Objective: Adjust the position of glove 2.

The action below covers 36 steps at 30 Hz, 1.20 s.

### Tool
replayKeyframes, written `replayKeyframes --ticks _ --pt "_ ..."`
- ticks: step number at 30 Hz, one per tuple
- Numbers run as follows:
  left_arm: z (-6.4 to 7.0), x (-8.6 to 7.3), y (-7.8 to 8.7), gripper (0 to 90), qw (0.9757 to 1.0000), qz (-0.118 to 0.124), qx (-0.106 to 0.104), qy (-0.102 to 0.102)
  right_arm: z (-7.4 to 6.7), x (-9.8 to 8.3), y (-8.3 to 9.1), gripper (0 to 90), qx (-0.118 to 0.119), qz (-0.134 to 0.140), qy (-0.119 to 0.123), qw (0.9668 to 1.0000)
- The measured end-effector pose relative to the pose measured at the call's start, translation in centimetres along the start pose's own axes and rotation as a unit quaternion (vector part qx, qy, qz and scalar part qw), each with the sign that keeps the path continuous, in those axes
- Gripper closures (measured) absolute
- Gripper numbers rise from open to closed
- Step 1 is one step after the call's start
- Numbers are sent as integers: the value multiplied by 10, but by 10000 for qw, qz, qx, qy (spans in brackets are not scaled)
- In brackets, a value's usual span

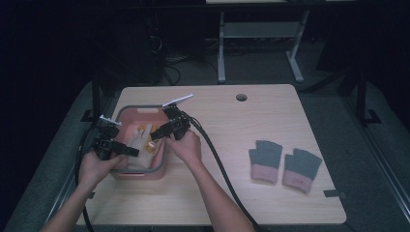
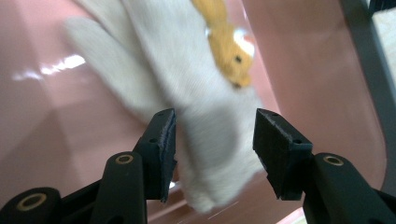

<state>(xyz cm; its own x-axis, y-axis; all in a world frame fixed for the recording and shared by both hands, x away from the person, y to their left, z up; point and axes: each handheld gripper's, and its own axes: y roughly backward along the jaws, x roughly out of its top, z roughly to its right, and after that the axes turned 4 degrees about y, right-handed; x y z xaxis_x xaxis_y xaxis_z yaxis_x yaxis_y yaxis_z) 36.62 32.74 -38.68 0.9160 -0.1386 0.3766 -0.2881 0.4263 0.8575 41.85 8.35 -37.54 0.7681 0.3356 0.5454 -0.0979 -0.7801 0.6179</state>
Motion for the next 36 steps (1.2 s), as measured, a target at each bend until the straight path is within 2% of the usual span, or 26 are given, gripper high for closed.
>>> replayKeyframes --ticks 4,8,9,12,18,21,22,23,28,30,34,36 --pt "1 4 14 492 9996 93 177 -197 -2 0 3 660 6 32 1 10000" --pt "5 6 8 594 9995 96 224 -215 -3 -1 8 656 19 58 20 10000" --pt "5 6 6 617 9990 -25 289 -326 -2 -1 8 656 0 67 82 9999" --pt "8 6 -8 646 9966 -320 593 -468 1 -4 12 654 4 99 39 9999" --pt "8 6 -16 653 9948 -523 715 -503 5 -6 17 653 22 138 -23 9999" --pt "6 7 -15 653 9952 -508 669 -496 7 -7 21 649 20 176 -36 9998" --pt "6 8 -13 653 9962 -400 621 -471 8 -8 22 642 56 215 -51 9997" --pt "6 8 -13 653 9962 -400 621 -471 8 -8 22 642 56 215 -51 9997" --pt "9 9 2 646 9976 -70 511 -470 8 -11 28 636 45 231 -39 9997" --pt "12 10 7 639 9983 55 384 -435 8 -12 30 632 48 258 -20 9997" --pt "14 11 14 622 9983 179 217 -520 11 -15 38 624 29 314 -4 9995" --pt "17 11 16 622 9979 323 162 -535 13 -15 40 623 8 324 -6 9995"
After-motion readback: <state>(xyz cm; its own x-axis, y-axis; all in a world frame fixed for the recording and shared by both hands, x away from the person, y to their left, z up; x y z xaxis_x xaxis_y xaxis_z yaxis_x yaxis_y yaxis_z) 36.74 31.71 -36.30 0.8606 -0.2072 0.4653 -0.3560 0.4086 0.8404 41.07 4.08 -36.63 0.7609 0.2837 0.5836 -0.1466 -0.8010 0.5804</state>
